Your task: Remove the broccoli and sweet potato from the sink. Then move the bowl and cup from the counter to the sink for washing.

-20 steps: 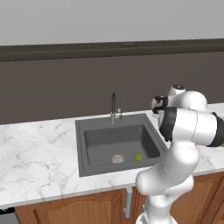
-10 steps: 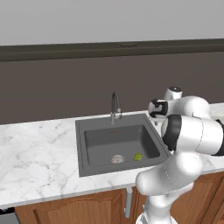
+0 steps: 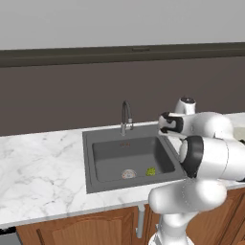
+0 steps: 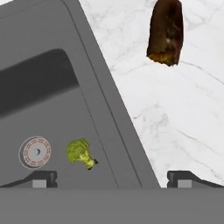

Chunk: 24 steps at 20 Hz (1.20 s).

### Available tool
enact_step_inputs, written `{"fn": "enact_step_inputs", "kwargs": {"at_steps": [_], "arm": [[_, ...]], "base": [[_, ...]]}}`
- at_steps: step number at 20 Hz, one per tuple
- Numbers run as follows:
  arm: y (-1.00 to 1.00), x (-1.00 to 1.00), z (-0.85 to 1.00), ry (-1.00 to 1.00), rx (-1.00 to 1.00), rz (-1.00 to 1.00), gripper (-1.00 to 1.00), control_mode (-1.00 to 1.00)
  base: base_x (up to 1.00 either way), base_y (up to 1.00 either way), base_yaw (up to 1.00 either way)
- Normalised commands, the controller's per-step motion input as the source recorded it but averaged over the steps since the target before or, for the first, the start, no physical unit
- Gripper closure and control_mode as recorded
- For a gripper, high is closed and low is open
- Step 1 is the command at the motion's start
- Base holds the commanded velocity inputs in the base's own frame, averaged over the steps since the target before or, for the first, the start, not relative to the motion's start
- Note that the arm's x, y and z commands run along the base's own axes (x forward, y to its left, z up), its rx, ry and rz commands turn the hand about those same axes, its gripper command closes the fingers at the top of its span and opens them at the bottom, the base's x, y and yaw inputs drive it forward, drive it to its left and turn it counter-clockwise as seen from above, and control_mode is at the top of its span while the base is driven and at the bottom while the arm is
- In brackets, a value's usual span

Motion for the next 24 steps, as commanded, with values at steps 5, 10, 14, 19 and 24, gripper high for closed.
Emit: {"fn": "enact_step_inputs", "kwargs": {"at_steps": [5, 10, 14, 19, 24], "arm": [[0.26, -0.2, -0.02, -0.09, 0.0, 0.03, -1.0, -1.0], [0.3, -0.12, -0.04, -0.07, 0.0, 0.01, -1.0, -1.0], [0.34, -0.03, -0.03, -0.01, 0.0, 0.0, -1.0, -1.0], [0.33, 0.0, 0.0, 0.0, 0.0, 0.0, -1.0, -1.0], [0.28, 0.0, -0.05, 0.0, 0.0, 0.0, -1.0, -1.0]], "base": [[0.0, 0.0, 0.0], [0.0, 0.0, 0.0], [0.0, 0.0, 0.0], [0.0, 0.0, 0.0], [0.0, 0.0, 0.0]]}}
